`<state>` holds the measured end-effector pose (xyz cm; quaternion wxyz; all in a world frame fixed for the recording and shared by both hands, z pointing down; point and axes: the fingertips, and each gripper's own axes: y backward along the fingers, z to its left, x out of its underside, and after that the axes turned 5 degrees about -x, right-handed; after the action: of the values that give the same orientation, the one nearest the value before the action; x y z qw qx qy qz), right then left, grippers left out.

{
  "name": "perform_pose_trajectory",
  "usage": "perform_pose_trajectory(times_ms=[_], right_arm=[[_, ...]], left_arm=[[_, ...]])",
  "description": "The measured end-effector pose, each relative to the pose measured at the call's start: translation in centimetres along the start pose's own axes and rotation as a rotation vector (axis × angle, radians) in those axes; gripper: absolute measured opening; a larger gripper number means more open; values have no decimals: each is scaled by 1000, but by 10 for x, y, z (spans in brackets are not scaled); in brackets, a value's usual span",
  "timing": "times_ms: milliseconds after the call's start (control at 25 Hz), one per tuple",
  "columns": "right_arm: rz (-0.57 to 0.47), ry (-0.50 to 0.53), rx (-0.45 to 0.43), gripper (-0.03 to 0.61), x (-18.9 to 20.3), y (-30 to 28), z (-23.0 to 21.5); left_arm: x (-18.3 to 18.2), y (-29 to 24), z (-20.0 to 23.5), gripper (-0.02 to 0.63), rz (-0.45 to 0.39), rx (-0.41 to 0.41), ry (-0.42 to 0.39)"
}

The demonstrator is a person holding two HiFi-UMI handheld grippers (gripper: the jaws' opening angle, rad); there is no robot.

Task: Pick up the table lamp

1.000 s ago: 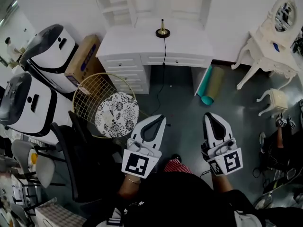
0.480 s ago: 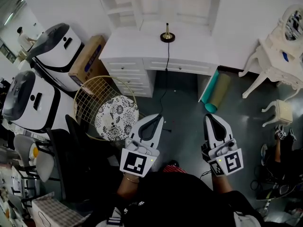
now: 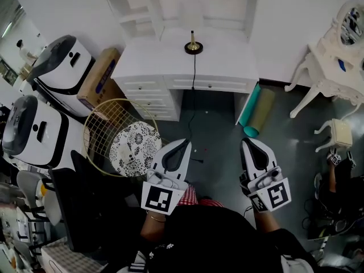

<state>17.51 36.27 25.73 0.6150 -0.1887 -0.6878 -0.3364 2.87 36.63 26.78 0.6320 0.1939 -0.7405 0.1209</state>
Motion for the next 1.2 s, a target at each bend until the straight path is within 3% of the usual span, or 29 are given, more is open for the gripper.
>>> perform_pose_trajectory(times_ms=[280,1200], right_arm=[[-4,-23,-1,17,5,-26,-16],[36,56,55,17,28,-126,-70]], left_arm=[[5,-39,20,9,-19,28,13],[19,-145,101,9,-58,103,33]])
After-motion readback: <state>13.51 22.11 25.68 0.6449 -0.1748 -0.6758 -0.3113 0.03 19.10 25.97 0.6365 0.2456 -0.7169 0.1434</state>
